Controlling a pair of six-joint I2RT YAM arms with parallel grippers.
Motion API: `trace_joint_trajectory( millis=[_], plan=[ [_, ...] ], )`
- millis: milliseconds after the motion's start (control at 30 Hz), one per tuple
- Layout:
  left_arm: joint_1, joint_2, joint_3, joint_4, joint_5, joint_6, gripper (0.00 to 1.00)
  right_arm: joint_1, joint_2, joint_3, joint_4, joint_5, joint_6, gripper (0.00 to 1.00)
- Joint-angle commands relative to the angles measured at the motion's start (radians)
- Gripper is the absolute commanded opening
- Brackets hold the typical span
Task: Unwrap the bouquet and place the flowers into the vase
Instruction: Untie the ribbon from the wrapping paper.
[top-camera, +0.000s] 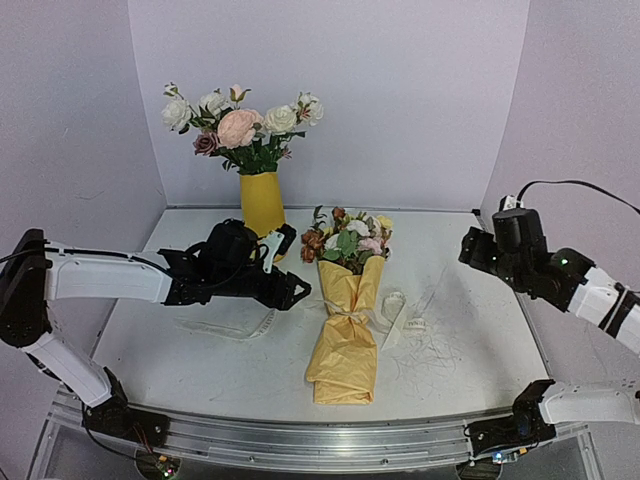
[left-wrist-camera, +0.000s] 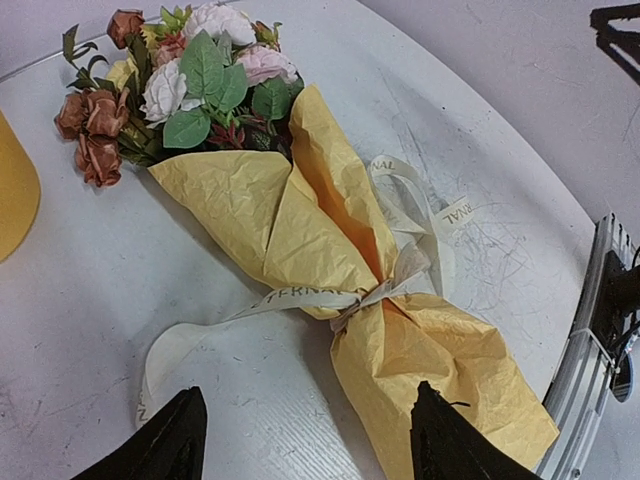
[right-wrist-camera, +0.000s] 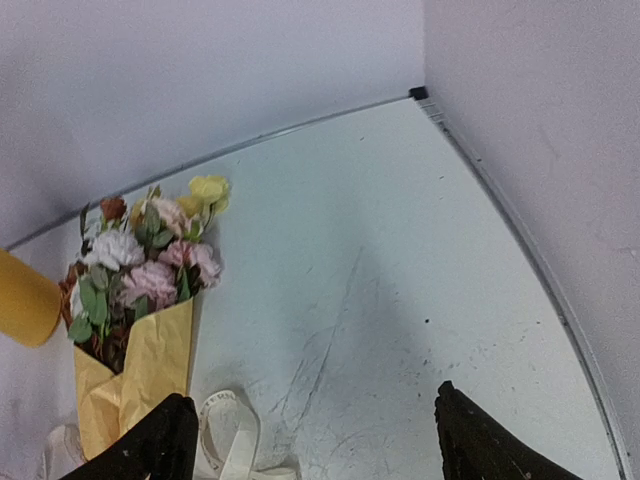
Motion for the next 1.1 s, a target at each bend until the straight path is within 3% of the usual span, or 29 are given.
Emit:
trace_joint_trajectory(
  millis=[0, 33, 67, 133, 167, 300, 433, 767, 1067],
  plan=[
    [-0.014, 0.036, 0.061, 0.06, 0.049, 0.031, 0.71, -0.004, -0.087, 0.035, 0.052, -0.041, -0.14, 0.71],
    [-0.015, 0.042, 0.062, 0.063, 0.058, 0.034, 0.7, -0.004, -0.082, 0.032, 0.079, -0.128, -0.181, 0.67],
    [-0.016, 0.062, 0.068, 0.066, 0.079, 0.039, 0.69, -0.004, -0.056, 0.034, 0.118, -0.316, -0.237, 0.61],
    [-0.016, 0.083, 0.076, 0.069, 0.092, 0.05, 0.67, -0.004, 0.003, 0.039, 0.137, -0.453, -0.27, 0.51],
    [-0.016, 0.097, 0.085, 0.067, 0.099, 0.059, 0.63, -0.003, 0.047, 0.04, 0.149, -0.551, -0.298, 0.41],
    [-0.017, 0.147, 0.123, 0.068, 0.125, 0.072, 0.52, 0.052, 0.188, 0.047, 0.188, -0.701, -0.324, 0.26],
    [-0.016, 0.218, 0.169, 0.068, 0.152, 0.054, 0.37, 0.167, 0.349, 0.099, 0.222, -0.715, -0.318, 0.19],
    [-0.017, 0.335, 0.215, 0.085, 0.239, 0.002, 0.25, 0.257, 0.54, 0.138, 0.328, -0.71, -0.257, 0.14],
    [-0.035, 0.407, 0.203, 0.11, 0.276, -0.018, 0.13, 0.266, 0.62, 0.041, 0.412, -0.662, -0.184, 0.12]
  ],
)
